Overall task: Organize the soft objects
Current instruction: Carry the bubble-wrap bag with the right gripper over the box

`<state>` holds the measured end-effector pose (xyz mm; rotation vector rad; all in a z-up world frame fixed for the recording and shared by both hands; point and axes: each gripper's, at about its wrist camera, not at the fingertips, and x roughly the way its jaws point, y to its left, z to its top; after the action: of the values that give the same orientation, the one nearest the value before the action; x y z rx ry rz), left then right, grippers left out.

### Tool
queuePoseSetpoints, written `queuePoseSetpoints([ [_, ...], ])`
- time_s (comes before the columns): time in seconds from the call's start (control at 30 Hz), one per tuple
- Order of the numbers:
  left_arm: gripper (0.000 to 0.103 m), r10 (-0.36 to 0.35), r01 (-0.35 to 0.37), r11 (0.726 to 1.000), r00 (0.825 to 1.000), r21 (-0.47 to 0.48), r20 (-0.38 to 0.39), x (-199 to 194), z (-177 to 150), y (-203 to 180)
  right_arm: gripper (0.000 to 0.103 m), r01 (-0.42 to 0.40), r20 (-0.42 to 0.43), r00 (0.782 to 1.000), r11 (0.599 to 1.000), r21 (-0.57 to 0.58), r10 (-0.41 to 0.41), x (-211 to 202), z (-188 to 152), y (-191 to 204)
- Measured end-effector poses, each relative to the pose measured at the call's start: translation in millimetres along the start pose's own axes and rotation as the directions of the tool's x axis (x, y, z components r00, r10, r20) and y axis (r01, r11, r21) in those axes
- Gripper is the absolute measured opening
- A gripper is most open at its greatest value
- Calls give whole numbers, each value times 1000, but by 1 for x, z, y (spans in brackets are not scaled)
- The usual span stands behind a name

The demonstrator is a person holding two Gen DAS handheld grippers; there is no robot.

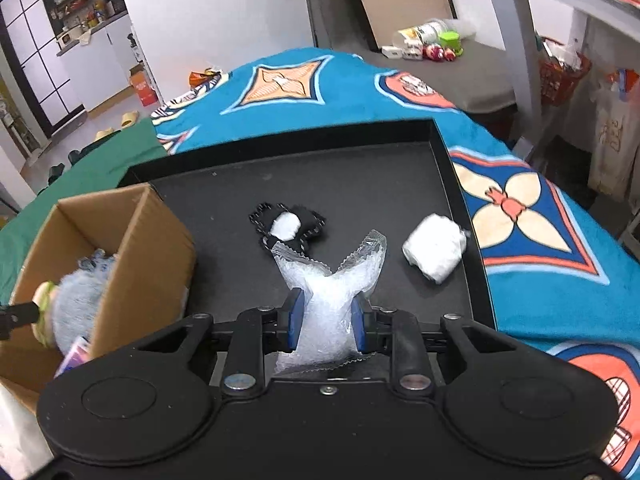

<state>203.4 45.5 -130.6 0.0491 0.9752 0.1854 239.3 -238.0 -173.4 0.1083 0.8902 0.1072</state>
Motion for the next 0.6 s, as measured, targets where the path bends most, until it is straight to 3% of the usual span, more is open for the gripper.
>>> queuePoseSetpoints([
  [0.4,73,-56,56,998,998,-17,17,1,-5,6,25,-27,36,999,997,-72,30,-25,24,41],
  [0.6,63,-70,71,997,997,-25,18,-1,-8,12,25,-41,38,998,992,-116,46,-31,28,66],
])
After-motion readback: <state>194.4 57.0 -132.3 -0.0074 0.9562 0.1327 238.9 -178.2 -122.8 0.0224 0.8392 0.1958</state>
